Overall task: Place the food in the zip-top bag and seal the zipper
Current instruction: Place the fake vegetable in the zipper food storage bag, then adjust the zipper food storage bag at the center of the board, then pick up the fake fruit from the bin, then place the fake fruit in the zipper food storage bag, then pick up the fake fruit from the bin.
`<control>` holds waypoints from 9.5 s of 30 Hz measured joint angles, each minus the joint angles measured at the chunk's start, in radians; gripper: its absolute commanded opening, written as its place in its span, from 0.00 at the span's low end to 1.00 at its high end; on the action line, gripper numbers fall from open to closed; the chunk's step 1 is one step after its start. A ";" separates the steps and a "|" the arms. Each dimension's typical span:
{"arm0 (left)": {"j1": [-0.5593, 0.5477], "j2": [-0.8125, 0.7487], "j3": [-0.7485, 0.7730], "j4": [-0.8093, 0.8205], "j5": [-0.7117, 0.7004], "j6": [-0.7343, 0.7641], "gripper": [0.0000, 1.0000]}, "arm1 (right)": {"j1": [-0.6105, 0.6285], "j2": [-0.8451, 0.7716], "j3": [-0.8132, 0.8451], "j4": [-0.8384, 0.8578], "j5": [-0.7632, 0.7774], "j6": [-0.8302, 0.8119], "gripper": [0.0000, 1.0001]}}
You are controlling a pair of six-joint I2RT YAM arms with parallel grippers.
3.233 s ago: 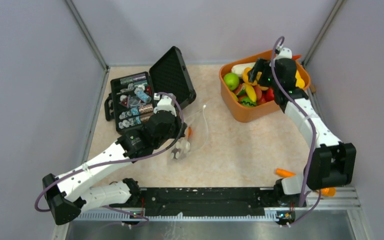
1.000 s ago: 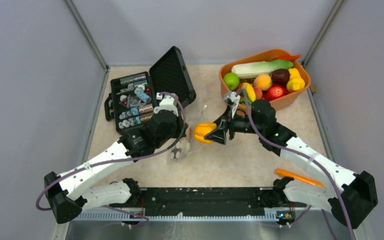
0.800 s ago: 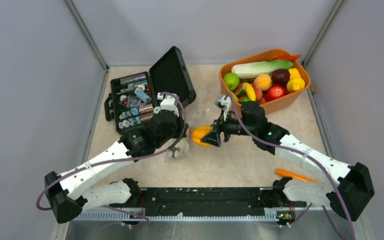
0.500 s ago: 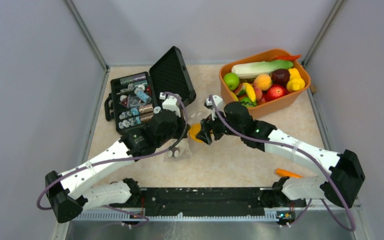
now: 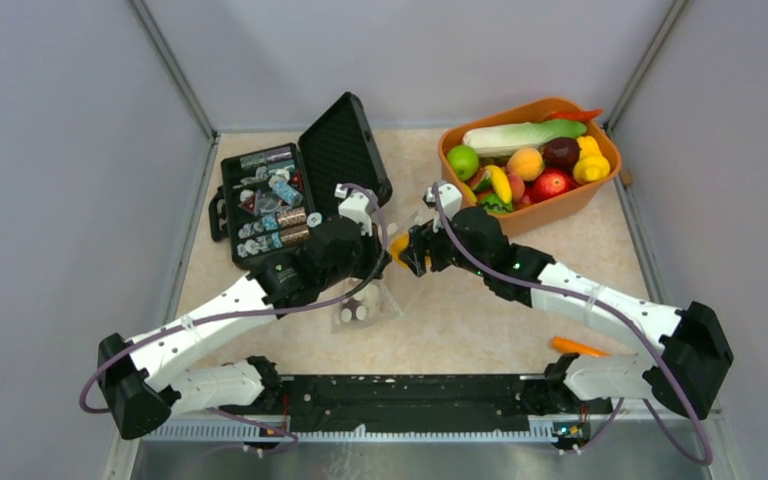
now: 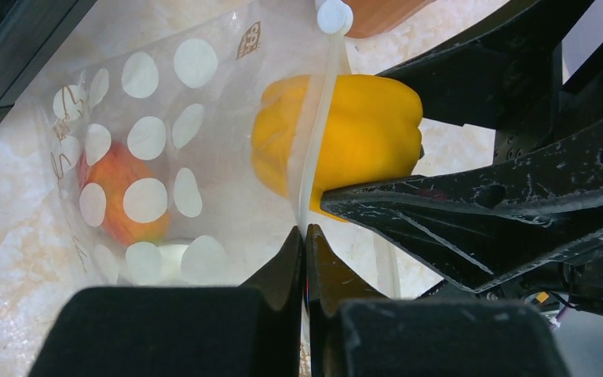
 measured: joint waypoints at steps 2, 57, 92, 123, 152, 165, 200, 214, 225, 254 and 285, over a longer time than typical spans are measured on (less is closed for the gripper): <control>0.000 0.000 0.003 0.003 0.002 0.003 0.00 | 0.000 0.002 -0.003 0.011 -0.001 0.015 0.63; 0.003 -0.374 -0.022 -0.144 -0.495 -0.050 0.00 | 0.010 0.065 0.054 0.325 -0.385 0.264 0.00; 0.007 -0.070 0.021 -0.081 -0.109 0.032 0.00 | -0.214 -0.285 -0.063 -0.068 0.151 0.122 0.55; 0.007 -0.107 -0.002 -0.079 -0.127 0.028 0.00 | -0.630 0.257 0.218 -0.089 -0.002 -0.031 0.26; 0.007 -0.107 -0.003 -0.078 -0.137 0.028 0.00 | -0.630 -0.354 -0.096 0.047 -0.133 0.075 0.00; 0.007 -0.101 -0.007 -0.063 -0.137 0.028 0.00 | -0.550 -0.364 -0.204 0.263 -0.768 0.168 0.00; 0.008 -0.054 -0.006 -0.047 -0.115 0.028 0.00 | -0.068 0.041 0.013 0.013 -0.289 0.164 0.00; 0.008 -0.060 -0.007 -0.047 -0.116 0.028 0.00 | 0.074 0.149 0.113 -0.030 0.065 0.184 0.10; 0.008 -0.101 -0.007 -0.048 -0.142 0.025 0.00 | 0.082 0.179 0.066 0.149 0.031 0.191 0.53; 0.008 -0.129 -0.023 -0.048 -0.156 0.007 0.00 | -0.180 -0.290 -0.142 0.129 0.334 0.148 0.56; 0.008 -0.127 -0.023 -0.050 -0.150 0.006 0.00 | -0.618 0.401 0.460 -0.047 -0.136 0.101 0.78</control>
